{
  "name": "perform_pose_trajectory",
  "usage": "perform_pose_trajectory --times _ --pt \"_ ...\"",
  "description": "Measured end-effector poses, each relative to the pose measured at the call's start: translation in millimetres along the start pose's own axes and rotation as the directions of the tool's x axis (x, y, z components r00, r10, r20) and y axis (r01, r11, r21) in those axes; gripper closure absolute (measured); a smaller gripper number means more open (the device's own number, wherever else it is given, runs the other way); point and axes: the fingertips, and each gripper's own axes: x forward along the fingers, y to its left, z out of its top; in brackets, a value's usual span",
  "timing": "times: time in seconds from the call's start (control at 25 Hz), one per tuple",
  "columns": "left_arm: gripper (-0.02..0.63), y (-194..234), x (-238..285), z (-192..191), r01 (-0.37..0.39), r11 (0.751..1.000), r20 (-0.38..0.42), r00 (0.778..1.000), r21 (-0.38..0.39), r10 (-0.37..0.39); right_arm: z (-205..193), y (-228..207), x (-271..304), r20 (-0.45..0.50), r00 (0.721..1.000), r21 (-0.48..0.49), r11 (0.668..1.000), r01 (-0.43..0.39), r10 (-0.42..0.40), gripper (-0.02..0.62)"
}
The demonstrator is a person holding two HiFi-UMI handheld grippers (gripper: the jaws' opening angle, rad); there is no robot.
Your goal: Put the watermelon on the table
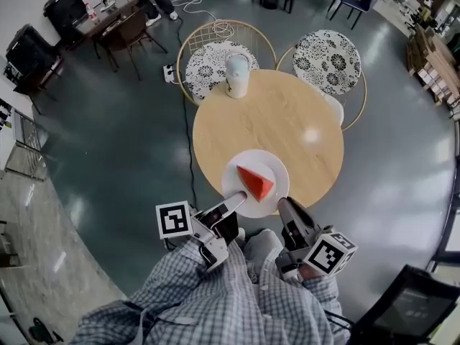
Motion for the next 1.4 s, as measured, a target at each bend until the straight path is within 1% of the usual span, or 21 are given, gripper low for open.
perform_pose_trajectory --times 0.2,0.6,1.4 --pt "0.580 -1 -4 2 0.006 1.000 -0.012 1.000 -0.003 -0.006 -3 4 1 0.011 1.000 0.001 1.000 -0.001 0.001 0.534" --pt "0.580 0 14 12 0.010 1.000 -0.014 1.000 -0.007 -0.011 14 -4 9 0.023 1.000 -0.002 1.000 -0.001 0.001 0.534" --pt "0.580 1 91 66 0.001 1.000 0.029 1.000 -0.017 0.000 92 -41 57 -0.015 1.000 -0.001 1.000 -0.011 0.011 0.534"
